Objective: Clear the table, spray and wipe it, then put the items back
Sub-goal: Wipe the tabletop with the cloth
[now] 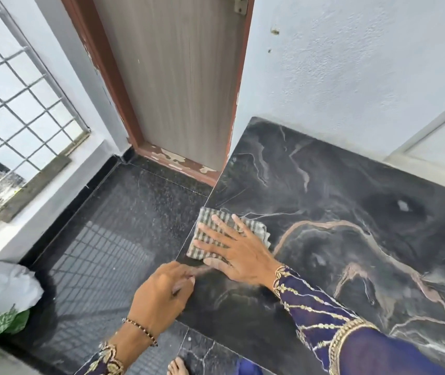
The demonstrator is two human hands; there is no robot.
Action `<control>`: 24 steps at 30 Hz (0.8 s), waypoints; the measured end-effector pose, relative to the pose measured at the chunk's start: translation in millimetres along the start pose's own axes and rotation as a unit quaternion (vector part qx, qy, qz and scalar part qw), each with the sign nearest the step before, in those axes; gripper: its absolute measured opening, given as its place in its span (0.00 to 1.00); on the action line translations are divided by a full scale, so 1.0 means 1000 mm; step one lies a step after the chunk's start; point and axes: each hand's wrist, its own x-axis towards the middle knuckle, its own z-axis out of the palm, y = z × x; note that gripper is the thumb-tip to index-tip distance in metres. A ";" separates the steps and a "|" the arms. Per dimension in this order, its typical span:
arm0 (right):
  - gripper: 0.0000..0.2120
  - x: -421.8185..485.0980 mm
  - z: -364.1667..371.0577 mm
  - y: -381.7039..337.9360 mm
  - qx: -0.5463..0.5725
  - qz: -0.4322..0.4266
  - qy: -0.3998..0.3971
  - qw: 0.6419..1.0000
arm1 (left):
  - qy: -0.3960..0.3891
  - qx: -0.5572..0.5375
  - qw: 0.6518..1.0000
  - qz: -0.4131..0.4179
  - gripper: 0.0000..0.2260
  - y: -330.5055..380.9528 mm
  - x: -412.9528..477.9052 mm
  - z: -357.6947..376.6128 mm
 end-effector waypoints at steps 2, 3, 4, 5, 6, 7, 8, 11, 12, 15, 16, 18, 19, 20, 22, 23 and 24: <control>0.24 0.016 -0.008 0.040 -0.010 0.011 -0.009 1.000 | 0.003 0.055 0.998 0.022 0.10 0.012 0.026 0.008; 0.24 0.023 -0.012 0.061 -0.018 0.015 -0.010 1.000 | -0.003 0.084 0.996 0.033 0.13 0.018 0.041 0.012; 0.24 0.032 -0.015 0.082 -0.023 0.015 -0.010 1.000 | -0.012 0.109 0.993 0.049 0.17 0.025 0.059 0.017; 0.25 0.041 -0.019 0.106 -0.029 0.020 -0.015 0.999 | -0.027 0.133 0.989 0.064 0.23 0.032 0.082 0.021; 0.25 0.048 -0.021 0.122 -0.031 0.028 -0.019 0.999 | -0.046 0.160 0.983 0.073 0.29 0.039 0.101 0.024; 0.25 0.060 -0.025 0.146 -0.034 0.038 -0.025 0.998 | -0.060 0.193 0.976 0.078 0.35 0.047 0.129 0.027; 0.26 0.067 -0.029 0.160 -0.033 0.049 -0.026 0.998 | -0.078 0.228 0.967 0.083 0.41 0.054 0.146 0.026; 0.26 0.088 -0.036 0.202 -0.039 0.067 -0.027 0.997 | -0.114 0.313 0.939 0.083 0.54 0.075 0.193 0.025; 0.26 0.095 -0.037 0.217 -0.041 0.073 -0.028 0.996 | -0.125 0.325 0.934 0.077 0.57 0.081 0.208 0.026; 0.26 0.114 -0.043 0.255 -0.033 0.085 -0.029 0.995 | -0.177 0.340 0.923 0.043 0.61 0.092 0.233 0.031; 0.26 0.119 -0.044 0.264 -0.027 0.086 -0.030 0.995 | -0.190 0.343 0.920 0.033 0.62 0.094 0.236 0.032; 0.28 0.129 -0.046 0.280 -0.023 0.083 -0.029 0.996 | -0.205 0.350 0.914 0.024 0.64 0.095 0.241 0.036; 0.28 0.133 -0.047 0.286 -0.026 0.086 -0.026 0.996 | -0.208 0.354 0.912 0.024 0.64 0.096 0.241 0.036; 0.29 0.137 -0.048 0.293 -0.026 0.091 -0.023 0.995 | -0.211 0.355 0.911 0.023 0.64 0.096 0.242 0.037; 0.29 0.143 -0.049 0.302 -0.019 0.108 -0.017 0.994 | -0.213 0.358 0.909 0.014 0.64 0.099 0.244 0.039; 0.29 0.144 -0.048 0.305 -0.019 0.113 -0.015 0.993 | -0.213 0.364 0.906 0.014 0.65 0.101 0.245 0.039; 0.29 0.146 -0.048 0.305 -0.020 0.115 -0.016 0.993 | -0.213 0.372 0.903 0.014 0.65 0.103 0.245 0.039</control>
